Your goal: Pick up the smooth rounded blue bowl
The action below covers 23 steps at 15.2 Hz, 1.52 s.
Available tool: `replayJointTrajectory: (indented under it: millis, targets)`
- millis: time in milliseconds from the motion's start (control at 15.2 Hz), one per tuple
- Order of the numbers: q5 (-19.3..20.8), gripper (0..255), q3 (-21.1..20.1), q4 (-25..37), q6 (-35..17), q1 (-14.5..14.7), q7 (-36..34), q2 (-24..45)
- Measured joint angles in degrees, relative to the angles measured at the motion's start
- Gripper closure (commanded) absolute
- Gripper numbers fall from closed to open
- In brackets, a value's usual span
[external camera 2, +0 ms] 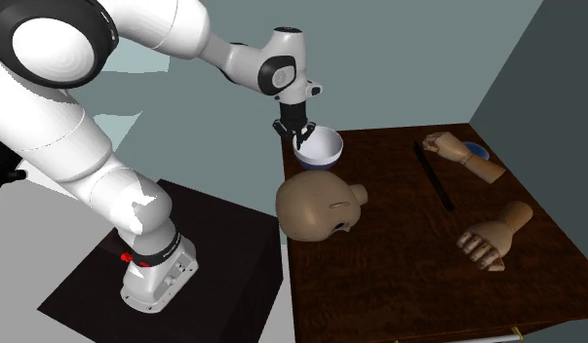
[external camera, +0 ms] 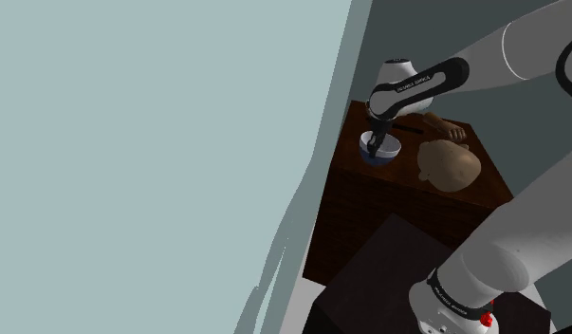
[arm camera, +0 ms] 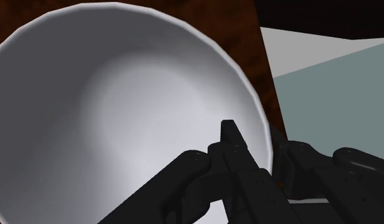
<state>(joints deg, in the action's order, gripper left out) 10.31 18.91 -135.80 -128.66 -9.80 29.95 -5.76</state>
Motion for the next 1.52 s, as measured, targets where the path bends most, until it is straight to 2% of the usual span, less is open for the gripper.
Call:
replayJointTrajectory:
  millis: [528, 1518]
  targets:
    - [-0.01, 255, -0.04, 0.16, 0.29, 0.02, -0.01, -0.15]
    - [0.53, 255, -0.81, 6.11, 11.55, 0.13, 0.27, -5.58]
